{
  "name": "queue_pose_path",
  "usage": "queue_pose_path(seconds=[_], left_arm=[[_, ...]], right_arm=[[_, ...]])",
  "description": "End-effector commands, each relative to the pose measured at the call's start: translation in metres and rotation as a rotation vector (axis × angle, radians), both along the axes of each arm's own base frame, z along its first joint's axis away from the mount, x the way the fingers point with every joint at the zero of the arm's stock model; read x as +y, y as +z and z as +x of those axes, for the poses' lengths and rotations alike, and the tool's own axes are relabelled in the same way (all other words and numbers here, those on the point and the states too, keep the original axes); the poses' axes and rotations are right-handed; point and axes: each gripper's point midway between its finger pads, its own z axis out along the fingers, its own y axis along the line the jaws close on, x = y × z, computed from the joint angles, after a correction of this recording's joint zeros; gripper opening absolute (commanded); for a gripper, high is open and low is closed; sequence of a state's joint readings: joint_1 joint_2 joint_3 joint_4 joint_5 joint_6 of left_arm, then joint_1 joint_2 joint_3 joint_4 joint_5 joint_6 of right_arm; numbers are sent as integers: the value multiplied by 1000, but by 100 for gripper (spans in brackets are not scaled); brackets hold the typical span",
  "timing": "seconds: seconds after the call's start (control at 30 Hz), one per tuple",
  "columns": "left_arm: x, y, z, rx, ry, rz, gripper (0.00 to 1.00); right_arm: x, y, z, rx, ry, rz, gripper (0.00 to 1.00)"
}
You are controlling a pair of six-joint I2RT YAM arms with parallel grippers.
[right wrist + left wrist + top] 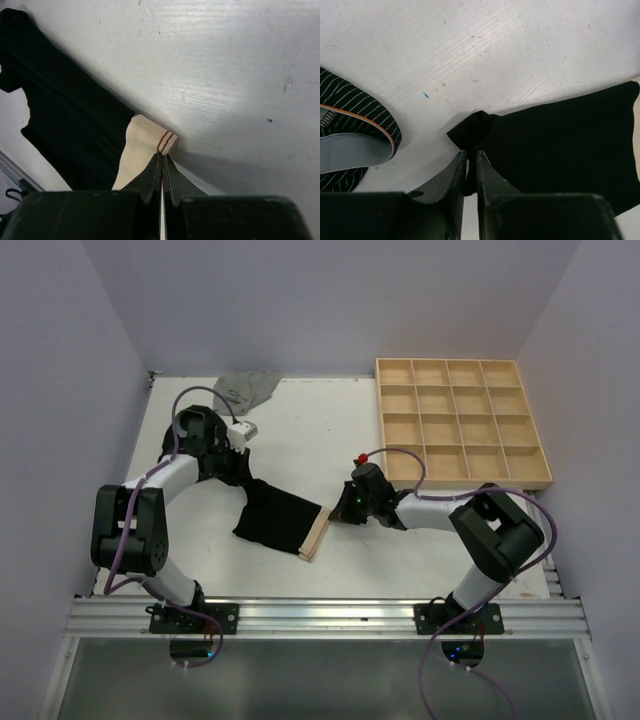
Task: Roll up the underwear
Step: Fold the underwear
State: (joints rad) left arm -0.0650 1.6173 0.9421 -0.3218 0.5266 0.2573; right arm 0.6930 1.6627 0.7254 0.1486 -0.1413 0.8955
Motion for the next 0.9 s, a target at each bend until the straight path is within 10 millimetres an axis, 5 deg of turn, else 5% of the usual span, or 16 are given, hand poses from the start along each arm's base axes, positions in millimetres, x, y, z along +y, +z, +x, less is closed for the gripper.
queue_pose_path(seconds=[0.0,0.17,0.3,0.43,0.47,0.7,0.87], left_arm=[[2,26,24,-124,8,-22,20],[5,68,29,-257,7,-9,50],[5,126,23,-426,-6,-29,70],[-5,154,12,-451,-23,-103,72],[-13,157,8,-438,-62,-142,66],[-49,102,-34,-143,-267,-352,42],[-57,46,-47,96,-248,-448,36]], right_arm=[[12,17,18,-55,38,4,0],[10,46,34,-117,67,-70,29],[-2,81,37,-185,67,-120,40],[-8,104,33,-240,80,-110,41],[-4,109,31,-247,87,-74,40],[57,111,11,-195,169,218,37],[82,72,14,-120,140,300,36]])
